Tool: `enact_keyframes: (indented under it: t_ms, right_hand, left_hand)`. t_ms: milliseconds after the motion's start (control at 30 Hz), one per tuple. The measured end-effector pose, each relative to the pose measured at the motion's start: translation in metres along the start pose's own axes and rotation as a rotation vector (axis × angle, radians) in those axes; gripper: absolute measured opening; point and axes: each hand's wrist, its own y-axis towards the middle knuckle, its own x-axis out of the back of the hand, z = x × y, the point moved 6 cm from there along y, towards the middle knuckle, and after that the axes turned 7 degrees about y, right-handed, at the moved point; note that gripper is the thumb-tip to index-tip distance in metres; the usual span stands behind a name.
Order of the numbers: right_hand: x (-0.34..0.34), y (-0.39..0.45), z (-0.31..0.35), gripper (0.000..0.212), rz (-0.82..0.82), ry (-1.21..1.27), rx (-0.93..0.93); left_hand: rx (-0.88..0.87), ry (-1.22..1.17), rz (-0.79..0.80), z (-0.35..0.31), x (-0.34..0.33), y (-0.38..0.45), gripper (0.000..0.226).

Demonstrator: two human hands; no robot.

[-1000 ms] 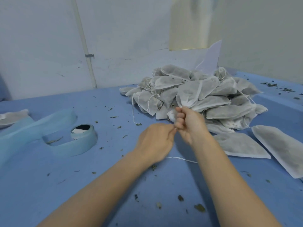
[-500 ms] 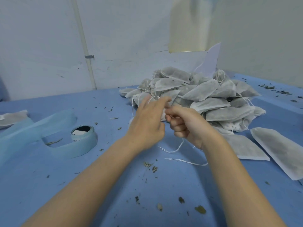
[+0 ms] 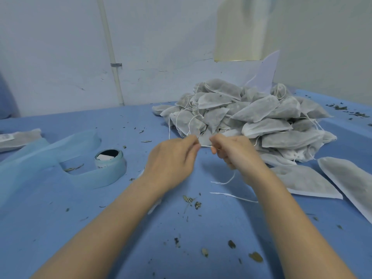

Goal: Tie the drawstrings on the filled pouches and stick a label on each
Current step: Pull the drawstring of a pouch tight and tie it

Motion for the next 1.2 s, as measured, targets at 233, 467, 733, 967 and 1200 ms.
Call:
enact_keyframes:
  t_ms: [233, 467, 733, 967, 1200]
  right_hand:
    - [-0.033, 0.001, -0.008, 0.021, 0.191, 0.843, -0.234]
    - [-0.057, -0.003, -0.008, 0.045, 0.328, 0.996, -0.216]
    - [-0.070, -0.002, -0.006, 0.061, 0.347, 0.441, -0.072]
    - [-0.065, -0.003, 0.000, 0.055, 0.252, 0.037, 0.107]
    - [-0.054, -0.002, 0.004, 0.013, 0.102, -0.077, 0.162]
  left_hand:
    - [0.492, -0.618, 0.019, 0.019, -0.015, -0.004, 0.012]
    - [0.600, -0.799, -0.130, 0.029, -0.020, -0.018, 0.010]
    - [0.607, -0.625, -0.303, 0.034, -0.013, -0.029, 0.010]
    - [0.569, -0.556, -0.195, 0.033, -0.020, -0.026, 0.012]
    - [0.687, -0.716, -0.202, 0.039, -0.020, -0.030, 0.018]
